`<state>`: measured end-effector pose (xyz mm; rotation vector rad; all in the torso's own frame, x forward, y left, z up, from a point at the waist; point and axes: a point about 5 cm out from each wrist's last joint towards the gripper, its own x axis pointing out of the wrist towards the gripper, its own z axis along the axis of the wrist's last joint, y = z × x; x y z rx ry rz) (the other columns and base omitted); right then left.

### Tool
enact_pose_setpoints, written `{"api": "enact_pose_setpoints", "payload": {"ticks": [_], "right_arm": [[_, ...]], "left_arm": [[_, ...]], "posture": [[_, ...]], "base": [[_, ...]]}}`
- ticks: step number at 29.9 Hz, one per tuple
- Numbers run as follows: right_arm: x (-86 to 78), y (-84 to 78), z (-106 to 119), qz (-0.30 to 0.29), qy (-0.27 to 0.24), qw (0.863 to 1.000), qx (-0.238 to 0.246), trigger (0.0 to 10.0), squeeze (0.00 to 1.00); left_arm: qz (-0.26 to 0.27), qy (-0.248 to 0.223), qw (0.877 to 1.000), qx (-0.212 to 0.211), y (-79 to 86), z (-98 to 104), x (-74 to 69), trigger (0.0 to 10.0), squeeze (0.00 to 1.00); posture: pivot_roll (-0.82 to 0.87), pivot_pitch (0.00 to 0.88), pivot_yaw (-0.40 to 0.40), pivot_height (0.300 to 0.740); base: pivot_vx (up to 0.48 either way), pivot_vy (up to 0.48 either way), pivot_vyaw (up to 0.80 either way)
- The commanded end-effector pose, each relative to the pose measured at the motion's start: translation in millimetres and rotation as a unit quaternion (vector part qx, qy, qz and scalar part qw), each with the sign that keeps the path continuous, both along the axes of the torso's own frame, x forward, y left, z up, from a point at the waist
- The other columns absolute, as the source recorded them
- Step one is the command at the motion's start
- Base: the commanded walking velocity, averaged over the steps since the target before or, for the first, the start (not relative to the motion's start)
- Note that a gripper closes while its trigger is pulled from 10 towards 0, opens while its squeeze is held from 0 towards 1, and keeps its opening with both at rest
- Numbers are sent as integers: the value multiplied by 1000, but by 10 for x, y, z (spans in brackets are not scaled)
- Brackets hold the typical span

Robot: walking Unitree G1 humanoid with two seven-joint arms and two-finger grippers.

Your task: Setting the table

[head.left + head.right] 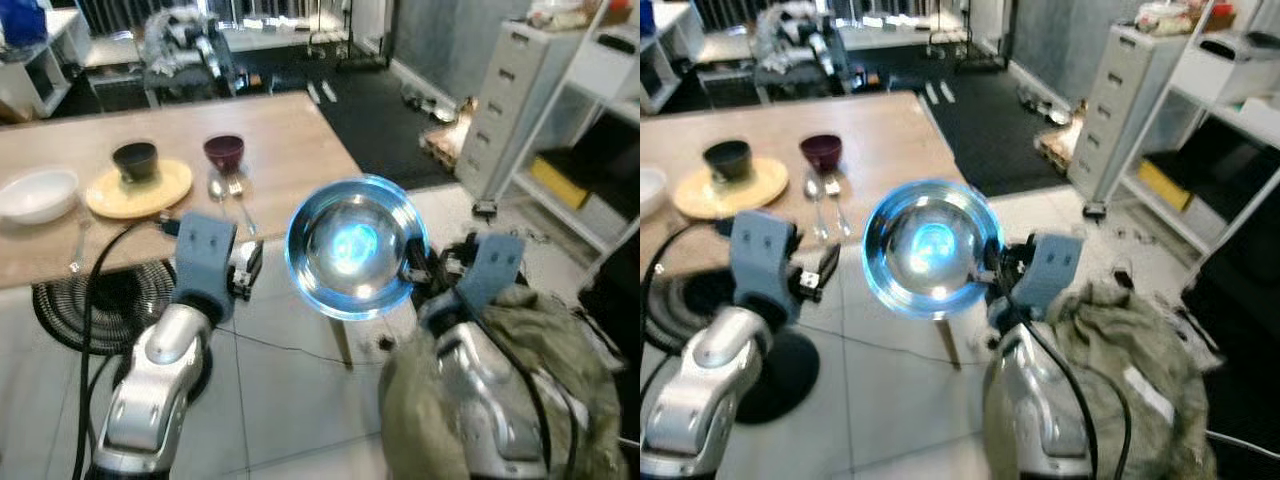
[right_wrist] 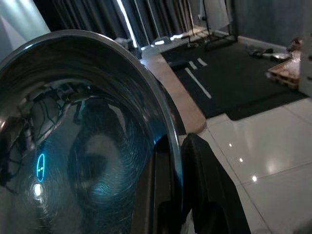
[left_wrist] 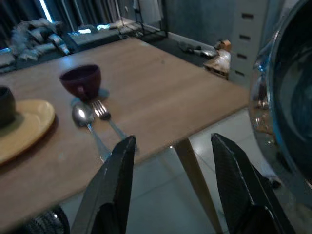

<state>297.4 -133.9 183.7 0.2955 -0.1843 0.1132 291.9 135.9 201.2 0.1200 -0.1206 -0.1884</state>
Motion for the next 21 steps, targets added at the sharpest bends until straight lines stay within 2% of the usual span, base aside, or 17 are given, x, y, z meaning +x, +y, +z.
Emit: {"api": "enact_pose_setpoints", "payload": {"ticks": [1, 21], "right_arm": [[0, 86, 55, 14, -15, 1000, 8, 10000, 0], [-1, 91, 44, 21, -14, 1000, 4, 10000, 0]], "left_arm": [[11, 4, 1000, 5, 47, -26, -4, 10000, 0], [10, 3, 1000, 5, 44, -31, -7, 10000, 0]], "posture": [[21, 0, 79, 740], [18, 0, 76, 740]], "base": [[480, 0, 0], [480, 0, 0]]}}
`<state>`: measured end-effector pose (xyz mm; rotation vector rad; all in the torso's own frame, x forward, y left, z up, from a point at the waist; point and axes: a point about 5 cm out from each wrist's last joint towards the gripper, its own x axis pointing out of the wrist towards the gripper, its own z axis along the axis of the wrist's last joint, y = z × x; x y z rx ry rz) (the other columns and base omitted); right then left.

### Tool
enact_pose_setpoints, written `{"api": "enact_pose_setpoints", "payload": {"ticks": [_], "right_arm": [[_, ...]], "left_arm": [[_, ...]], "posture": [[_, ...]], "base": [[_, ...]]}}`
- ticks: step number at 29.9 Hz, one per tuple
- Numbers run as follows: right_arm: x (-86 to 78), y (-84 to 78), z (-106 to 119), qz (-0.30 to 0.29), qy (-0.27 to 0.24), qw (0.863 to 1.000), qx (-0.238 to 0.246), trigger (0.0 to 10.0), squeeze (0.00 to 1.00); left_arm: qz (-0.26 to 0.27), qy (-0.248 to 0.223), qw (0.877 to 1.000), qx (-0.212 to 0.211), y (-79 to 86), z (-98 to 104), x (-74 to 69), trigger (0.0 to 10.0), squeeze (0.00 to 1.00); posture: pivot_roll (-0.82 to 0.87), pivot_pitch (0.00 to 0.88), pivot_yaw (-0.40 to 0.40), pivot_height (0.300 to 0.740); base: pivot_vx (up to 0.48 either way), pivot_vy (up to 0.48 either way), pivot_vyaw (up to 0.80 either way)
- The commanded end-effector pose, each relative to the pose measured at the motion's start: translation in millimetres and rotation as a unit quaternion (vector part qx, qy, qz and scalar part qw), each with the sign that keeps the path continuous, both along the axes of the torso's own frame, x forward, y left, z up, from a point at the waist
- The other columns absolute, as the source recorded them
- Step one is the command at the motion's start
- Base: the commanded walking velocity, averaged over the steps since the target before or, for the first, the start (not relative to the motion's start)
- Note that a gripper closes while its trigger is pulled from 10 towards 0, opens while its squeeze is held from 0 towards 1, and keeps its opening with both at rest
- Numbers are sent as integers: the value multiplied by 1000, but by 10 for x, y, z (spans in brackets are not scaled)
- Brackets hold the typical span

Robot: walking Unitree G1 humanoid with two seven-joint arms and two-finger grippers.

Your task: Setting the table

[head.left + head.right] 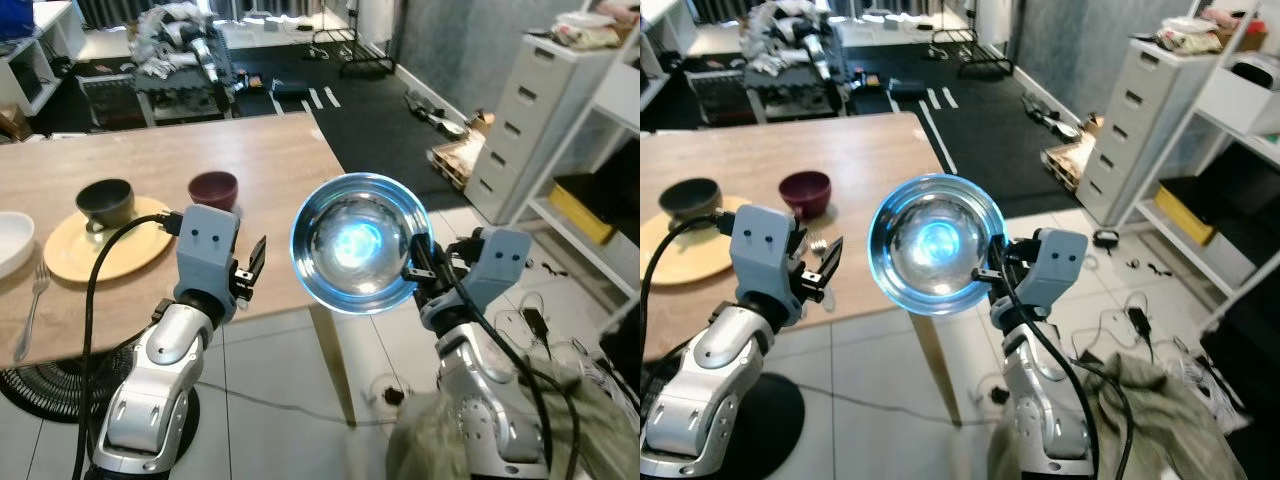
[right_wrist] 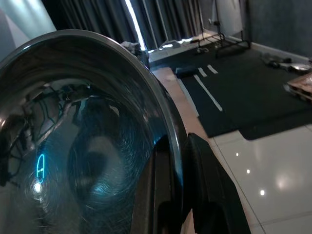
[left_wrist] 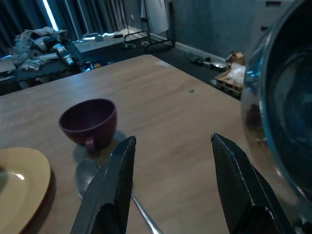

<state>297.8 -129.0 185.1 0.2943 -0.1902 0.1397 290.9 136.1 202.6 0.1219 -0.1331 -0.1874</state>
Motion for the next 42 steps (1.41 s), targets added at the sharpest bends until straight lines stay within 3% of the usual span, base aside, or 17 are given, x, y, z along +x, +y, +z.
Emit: {"api": "enact_pose_setpoints", "payload": {"ticks": [1, 16, 24, 32, 35, 39, 42], "right_arm": [[-4, 41, 30, 8, -9, 1000, 6, 10000, 0], [2, -8, 18, 5, -8, 1000, -2, 10000, 0], [180, 1, -85, 41, 42, 998, -33, 10000, 0], [393, -87, -233, 17, 110, 994, 17, 10000, 0], [474, -71, -236, 41, 132, 989, 52, 10000, 0], [569, -44, -179, 55, 133, 986, 89, 10000, 0], [659, -32, -147, 53, 129, 987, 85, 10000, 0]], "left_arm": [[9, 10, 1000, 4, 43, -45, 3, 10000, 0], [10, 14, 1000, -2, 44, -35, 6, 10000, 0], [-7, 5, 1000, 14, 104, 12, 9, 10000, 0], [7, -3, 1000, 23, 253, 87, 5, 10000, 0], [13, -3, 1000, 26, 295, 87, -10, 10000, 0], [15, -4, 1000, 22, 298, 93, -10, 10000, 0], [15, -6, 1000, 19, 284, 105, -4, 10000, 0]], "posture": [[18, 0, 76, 740], [21, 0, 83, 740], [34, 0, 82, 740], [67, 0, 67, 740], [74, 0, 63, 740], [76, 0, 56, 740], [81, 0, 49, 740]], "base": [[480, 0, 0], [360, 0, 0], [0, 0, 0], [0, 0, 0], [0, 0, 0], [0, 0, 0], [0, 0, 0]]}}
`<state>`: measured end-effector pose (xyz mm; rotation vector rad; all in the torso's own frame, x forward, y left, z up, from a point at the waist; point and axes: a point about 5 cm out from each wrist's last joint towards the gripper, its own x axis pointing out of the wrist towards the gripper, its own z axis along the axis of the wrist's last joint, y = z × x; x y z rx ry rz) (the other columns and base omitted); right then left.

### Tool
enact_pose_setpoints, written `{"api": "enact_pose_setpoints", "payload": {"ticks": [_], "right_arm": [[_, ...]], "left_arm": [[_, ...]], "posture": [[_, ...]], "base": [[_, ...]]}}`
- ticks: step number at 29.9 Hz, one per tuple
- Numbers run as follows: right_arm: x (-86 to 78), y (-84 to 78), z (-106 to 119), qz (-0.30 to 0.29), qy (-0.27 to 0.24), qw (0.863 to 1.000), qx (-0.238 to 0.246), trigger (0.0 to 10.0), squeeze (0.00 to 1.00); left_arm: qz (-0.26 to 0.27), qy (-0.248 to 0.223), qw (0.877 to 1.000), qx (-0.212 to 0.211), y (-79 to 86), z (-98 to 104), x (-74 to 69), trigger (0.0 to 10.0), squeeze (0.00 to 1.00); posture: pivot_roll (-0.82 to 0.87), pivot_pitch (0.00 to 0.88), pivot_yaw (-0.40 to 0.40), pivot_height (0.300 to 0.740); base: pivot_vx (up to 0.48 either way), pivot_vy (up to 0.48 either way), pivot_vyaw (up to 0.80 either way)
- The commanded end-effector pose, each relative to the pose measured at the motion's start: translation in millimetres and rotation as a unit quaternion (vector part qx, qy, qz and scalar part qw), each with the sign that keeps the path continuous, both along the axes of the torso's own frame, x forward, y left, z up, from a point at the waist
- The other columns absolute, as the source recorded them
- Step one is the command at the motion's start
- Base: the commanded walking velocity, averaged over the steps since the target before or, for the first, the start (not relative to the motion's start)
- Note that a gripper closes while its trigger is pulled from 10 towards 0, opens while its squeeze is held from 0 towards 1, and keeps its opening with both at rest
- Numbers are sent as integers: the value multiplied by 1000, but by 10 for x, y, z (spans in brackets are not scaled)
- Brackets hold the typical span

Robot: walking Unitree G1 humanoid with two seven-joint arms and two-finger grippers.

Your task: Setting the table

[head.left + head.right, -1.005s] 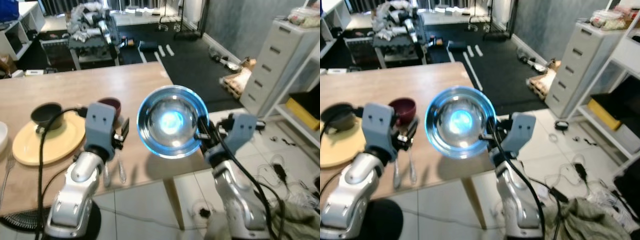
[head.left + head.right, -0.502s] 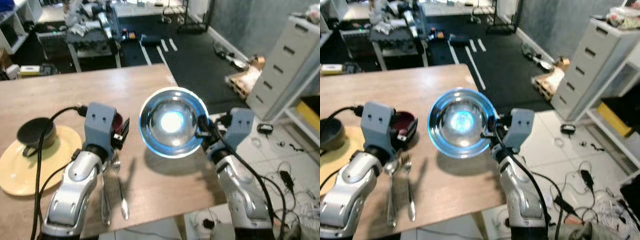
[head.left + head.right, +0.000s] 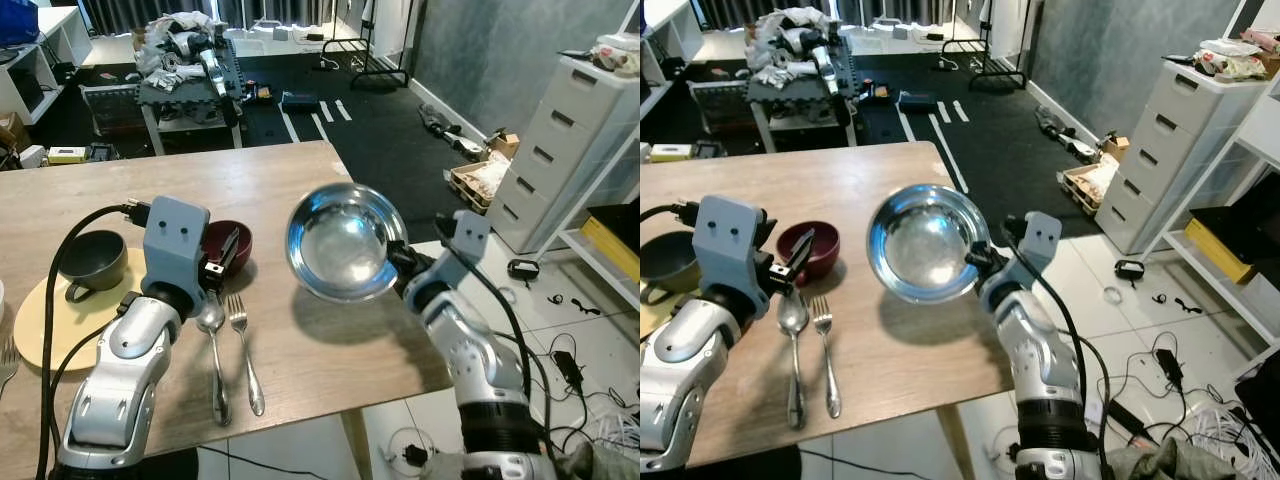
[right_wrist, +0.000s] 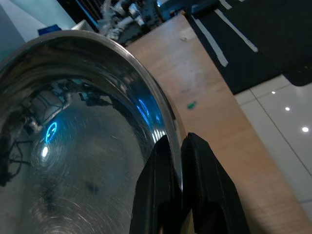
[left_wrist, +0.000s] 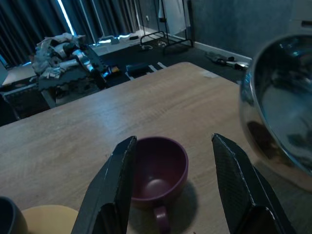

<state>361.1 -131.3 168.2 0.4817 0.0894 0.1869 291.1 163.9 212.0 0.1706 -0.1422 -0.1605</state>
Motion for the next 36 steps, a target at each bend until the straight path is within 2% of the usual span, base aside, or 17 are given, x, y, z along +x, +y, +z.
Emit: {"api": "enact_pose_setpoints", "payload": {"ticks": [1, 7, 12, 17, 23, 30, 31, 32, 34, 35, 36], "right_arm": [[61, -1, 26, -1, -9, 1000, 0, 10000, 0], [154, 100, -16, 4, -4, 1000, -17, 10000, 0], [176, 112, -30, 3, -5, 999, -36, 10000, 0], [219, -65, -5, 7, -14, 998, -68, 10000, 0], [188, -192, 41, 34, -28, 995, -90, 10000, 0], [164, -135, -8, 57, -24, 994, -92, 10000, 4], [164, -114, -19, 59, -24, 994, -91, 10000, 86], [165, -86, -39, 61, -22, 994, -88, 10000, 314], [167, -70, -53, 62, -20, 994, -86, 10000, 314], [172, -60, -70, 61, -18, 994, -85, 10000, 1000], [172, -60, -70, 61, -18, 994, -85, 10000, 1000]], "left_arm": [[1, 0, 1000, -5, -3, 16, -5, 10000, 0], [2, -1, 1000, -9, -13, 32, -40, 10000, 0], [2, 0, 1000, -8, -6, 33, -64, 10000, 0], [17, 3, 1000, -3, 93, 31, -117, 10000, 0], [11, 5, 1000, -6, 44, 25, -103, 10000, 0], [4, 6, 1000, -7, 10, 25, -86, 10000, 0], [4, 6, 1000, -7, 9, 26, -83, 10000, 0], [4, 6, 1000, -7, 8, 29, -79, 10000, 0], [4, 6, 1000, -7, 9, 30, -77, 10000, 0], [5, 5, 1000, -7, 9, 34, -76, 10000, 0], [5, 5, 1000, -7, 9, 34, -76, 10000, 0]], "posture": [[86, 0, 46, 740], [101, 2, 40, 740], [115, 13, 35, 740], [116, 18, 23, 740], [102, 15, 27, 740], [97, 10, 34, 740], [99, 9, 34, 740], [102, 8, 34, 740], [103, 8, 34, 740], [108, 7, 34, 740], [108, 7, 34, 740]], "base": [[0, 0, 0], [0, 0, 0], [0, 0, 0], [0, 0, 0], [0, 0, 0], [0, 0, 0], [0, 0, 0], [0, 0, 0], [0, 0, 0], [0, 0, 0], [0, 0, 0]]}}
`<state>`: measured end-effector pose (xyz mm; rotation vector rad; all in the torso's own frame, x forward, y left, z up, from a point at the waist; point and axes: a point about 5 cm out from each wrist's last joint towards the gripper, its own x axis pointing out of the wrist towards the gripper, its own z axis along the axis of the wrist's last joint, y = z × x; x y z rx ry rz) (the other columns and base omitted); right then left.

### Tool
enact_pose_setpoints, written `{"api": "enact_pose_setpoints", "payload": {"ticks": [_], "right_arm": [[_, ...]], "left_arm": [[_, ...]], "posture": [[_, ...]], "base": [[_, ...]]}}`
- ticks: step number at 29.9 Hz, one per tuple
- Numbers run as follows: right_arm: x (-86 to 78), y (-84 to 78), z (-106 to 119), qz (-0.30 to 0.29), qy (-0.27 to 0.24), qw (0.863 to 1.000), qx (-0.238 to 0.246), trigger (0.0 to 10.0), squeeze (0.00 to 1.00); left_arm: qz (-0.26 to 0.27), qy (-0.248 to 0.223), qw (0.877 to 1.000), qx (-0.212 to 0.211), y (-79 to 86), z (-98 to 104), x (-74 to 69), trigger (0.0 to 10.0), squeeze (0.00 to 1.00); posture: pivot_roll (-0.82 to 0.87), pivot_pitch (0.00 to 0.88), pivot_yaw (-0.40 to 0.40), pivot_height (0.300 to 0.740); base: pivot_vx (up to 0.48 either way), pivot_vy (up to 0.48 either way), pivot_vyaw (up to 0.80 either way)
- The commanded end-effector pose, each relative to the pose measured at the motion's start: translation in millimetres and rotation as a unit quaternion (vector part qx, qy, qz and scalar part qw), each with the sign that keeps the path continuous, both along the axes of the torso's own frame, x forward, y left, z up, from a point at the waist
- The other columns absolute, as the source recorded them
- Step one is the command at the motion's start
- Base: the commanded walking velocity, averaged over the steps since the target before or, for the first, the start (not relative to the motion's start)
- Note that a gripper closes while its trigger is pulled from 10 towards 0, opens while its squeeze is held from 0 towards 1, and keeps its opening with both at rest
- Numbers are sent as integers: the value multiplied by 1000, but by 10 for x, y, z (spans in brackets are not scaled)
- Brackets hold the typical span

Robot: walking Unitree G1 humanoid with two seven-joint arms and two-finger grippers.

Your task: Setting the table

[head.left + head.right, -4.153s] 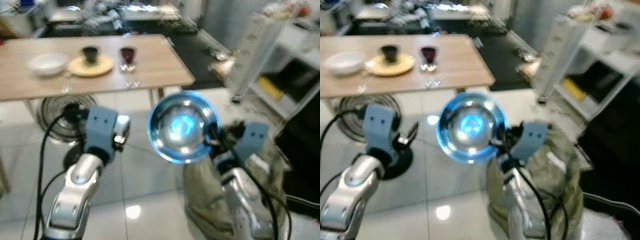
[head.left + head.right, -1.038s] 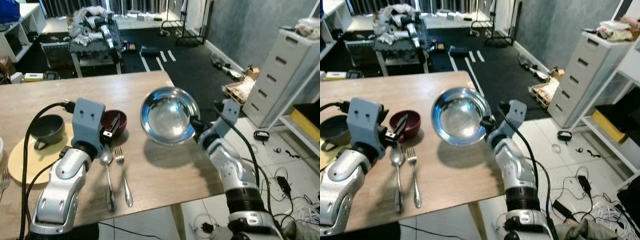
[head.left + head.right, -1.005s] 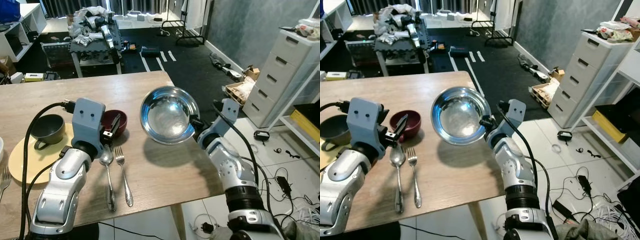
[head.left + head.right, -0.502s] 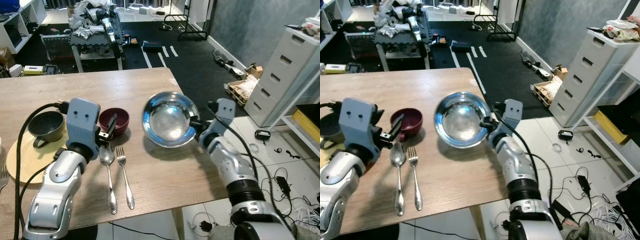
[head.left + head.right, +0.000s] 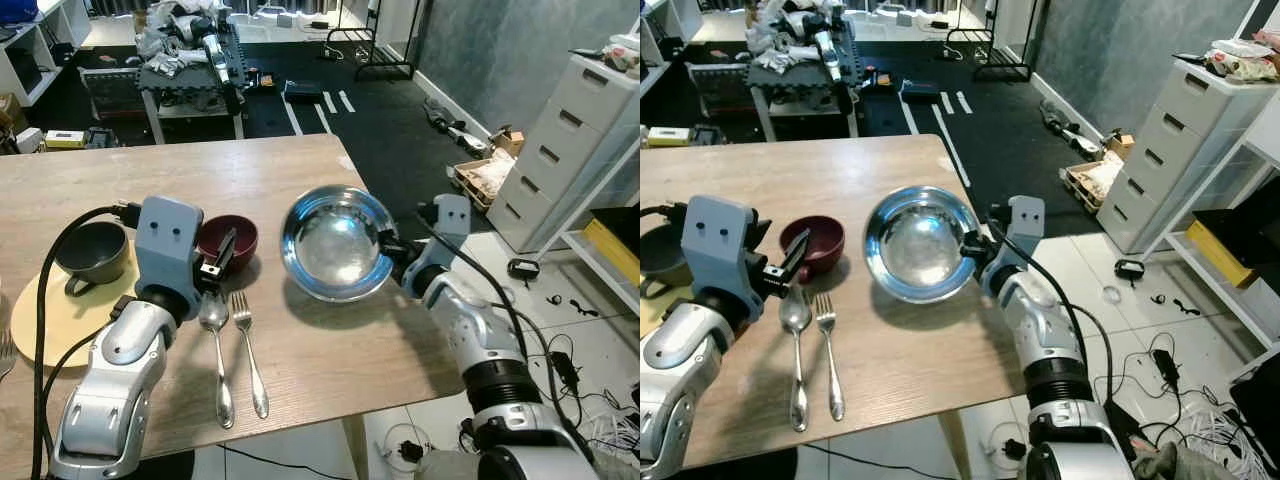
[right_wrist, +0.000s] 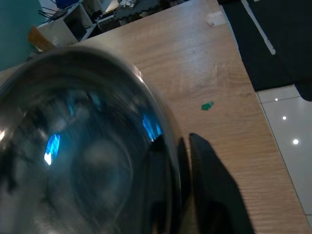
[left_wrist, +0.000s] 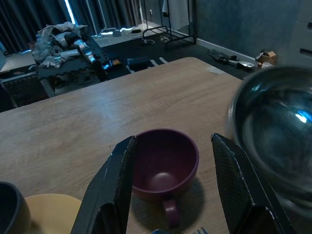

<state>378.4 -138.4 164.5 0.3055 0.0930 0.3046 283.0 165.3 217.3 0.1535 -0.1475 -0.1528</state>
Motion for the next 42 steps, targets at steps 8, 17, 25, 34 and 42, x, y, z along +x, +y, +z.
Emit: {"api": "enact_pose_setpoints", "payload": {"ticks": [8, 17, 25, 34, 42], "right_arm": [[21, 16, -29, -3, 3, 1000, 1, 10000, 1000], [38, -103, 59, -23, -17, 1000, 2, 10000, 0], [-111, -348, 584, -42, -148, 981, 120, 10000, 0], [-565, -314, 662, -105, -225, 967, 62, 10000, 0], [-1077, -323, 567, -126, -225, 966, 12, 10000, 0]], "left_arm": [[6, 5, 1000, 2, 11, -11, 0, 10000, 0], [2, 4, 1000, 1, -12, -11, 17, 10000, 0], [-15, -1, 1000, -8, -124, 16, 53, 10000, 0], [-48, -2, 999, -5, -370, -30, 103, 10000, 0], [-45, 18, 999, 8, -239, -135, 35, 10000, 0]], "posture": [[111, 2, 33, 740], [101, 0, 41, 740], [105, 0, 56, 740], [66, 0, 92, 740], [5, 0, 126, 740]], "base": [[0, 0, 0], [0, 0, 0], [0, 0, 0], [0, 0, 0], [0, 0, 0]]}}
